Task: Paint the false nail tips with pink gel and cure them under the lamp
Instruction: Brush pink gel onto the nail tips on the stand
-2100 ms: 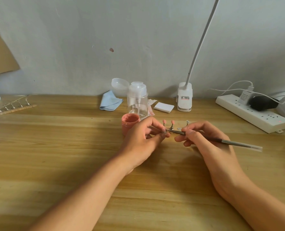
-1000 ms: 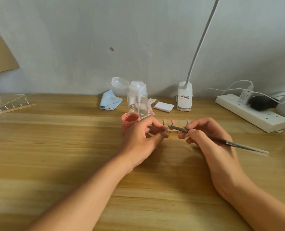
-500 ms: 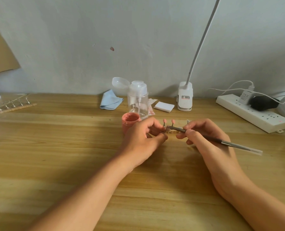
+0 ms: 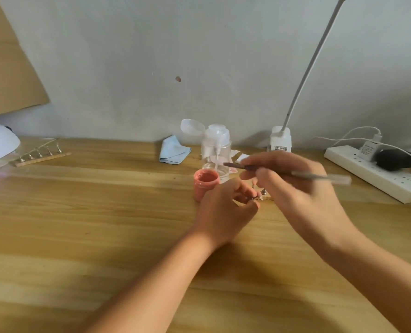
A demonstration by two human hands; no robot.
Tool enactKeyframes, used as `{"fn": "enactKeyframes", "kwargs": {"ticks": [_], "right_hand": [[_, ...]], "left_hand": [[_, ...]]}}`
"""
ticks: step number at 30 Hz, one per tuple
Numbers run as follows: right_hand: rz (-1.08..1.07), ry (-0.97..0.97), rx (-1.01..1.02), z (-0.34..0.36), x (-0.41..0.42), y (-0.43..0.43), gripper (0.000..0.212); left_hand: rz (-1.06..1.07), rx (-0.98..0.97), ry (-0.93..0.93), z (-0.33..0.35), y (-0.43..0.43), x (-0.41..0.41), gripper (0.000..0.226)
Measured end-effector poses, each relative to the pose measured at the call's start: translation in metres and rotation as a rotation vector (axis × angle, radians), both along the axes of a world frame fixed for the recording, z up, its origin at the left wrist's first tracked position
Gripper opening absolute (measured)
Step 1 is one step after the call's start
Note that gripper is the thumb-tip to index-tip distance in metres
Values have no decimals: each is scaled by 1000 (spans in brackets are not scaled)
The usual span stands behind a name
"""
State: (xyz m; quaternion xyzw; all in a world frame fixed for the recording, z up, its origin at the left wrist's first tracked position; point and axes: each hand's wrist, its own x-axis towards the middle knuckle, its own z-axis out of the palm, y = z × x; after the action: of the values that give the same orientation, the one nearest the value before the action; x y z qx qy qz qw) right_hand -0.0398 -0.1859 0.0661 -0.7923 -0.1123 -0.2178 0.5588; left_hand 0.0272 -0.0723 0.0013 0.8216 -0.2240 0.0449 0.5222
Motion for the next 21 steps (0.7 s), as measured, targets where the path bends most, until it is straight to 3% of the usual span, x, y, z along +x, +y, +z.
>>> {"fn": "enactKeyframes", "kwargs": {"ticks": [5,10,14,17,21], "right_hand": [[-127,134,-291,22,51,17,2],[-196,297,-631,16,83,30,9],[-219,295,-692,12,85,34,6],[-229,201,-525,17,77,24,6],[-165,-17,120,13,40,-3,9]], "left_hand": [[42,11,61,-1,-2,0,7],[65,41,47,-3,-3,3,8],[94,103,22,-3,-3,3,8],[88,53,23,-3,-3,2,1],[76,-11,73,-5,-3,4,15]]}}
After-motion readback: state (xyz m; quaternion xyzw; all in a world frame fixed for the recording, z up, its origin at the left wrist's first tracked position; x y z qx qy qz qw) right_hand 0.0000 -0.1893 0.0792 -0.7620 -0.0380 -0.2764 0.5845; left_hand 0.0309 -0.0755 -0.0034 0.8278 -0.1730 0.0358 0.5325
